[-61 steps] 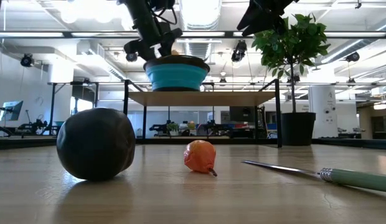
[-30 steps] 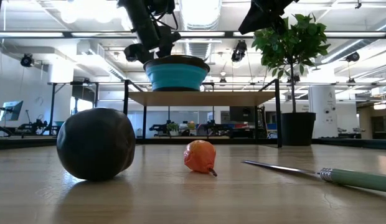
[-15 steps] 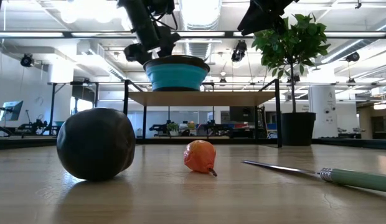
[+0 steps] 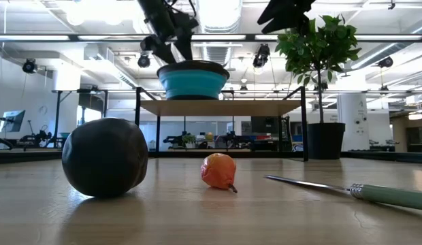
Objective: Pick & Place Fruit
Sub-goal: Put the orange pear into the blue strainer bowl
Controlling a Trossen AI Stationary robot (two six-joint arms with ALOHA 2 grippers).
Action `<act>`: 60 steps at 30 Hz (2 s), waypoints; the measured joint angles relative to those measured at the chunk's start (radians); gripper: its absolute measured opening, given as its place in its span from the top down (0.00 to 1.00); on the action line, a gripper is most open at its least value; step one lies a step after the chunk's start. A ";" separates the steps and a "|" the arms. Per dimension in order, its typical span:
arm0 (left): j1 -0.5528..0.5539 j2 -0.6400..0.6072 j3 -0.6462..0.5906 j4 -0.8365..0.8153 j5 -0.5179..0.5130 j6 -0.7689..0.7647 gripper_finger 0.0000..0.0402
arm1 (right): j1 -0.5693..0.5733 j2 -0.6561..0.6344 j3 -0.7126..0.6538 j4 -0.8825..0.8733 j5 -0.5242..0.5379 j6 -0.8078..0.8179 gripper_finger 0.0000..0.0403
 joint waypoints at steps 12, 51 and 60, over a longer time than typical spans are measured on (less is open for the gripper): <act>-0.191 -0.082 -0.002 -0.054 -0.021 0.003 0.22 | 0.174 0.000 0.000 0.005 0.004 0.037 0.62; -0.918 -0.097 -0.355 0.098 -0.154 -0.380 0.22 | 0.581 0.363 0.000 0.140 0.016 0.050 0.84; -0.978 -0.097 -0.460 0.224 -0.155 -0.464 0.22 | 0.610 0.454 0.000 0.214 0.004 0.052 0.72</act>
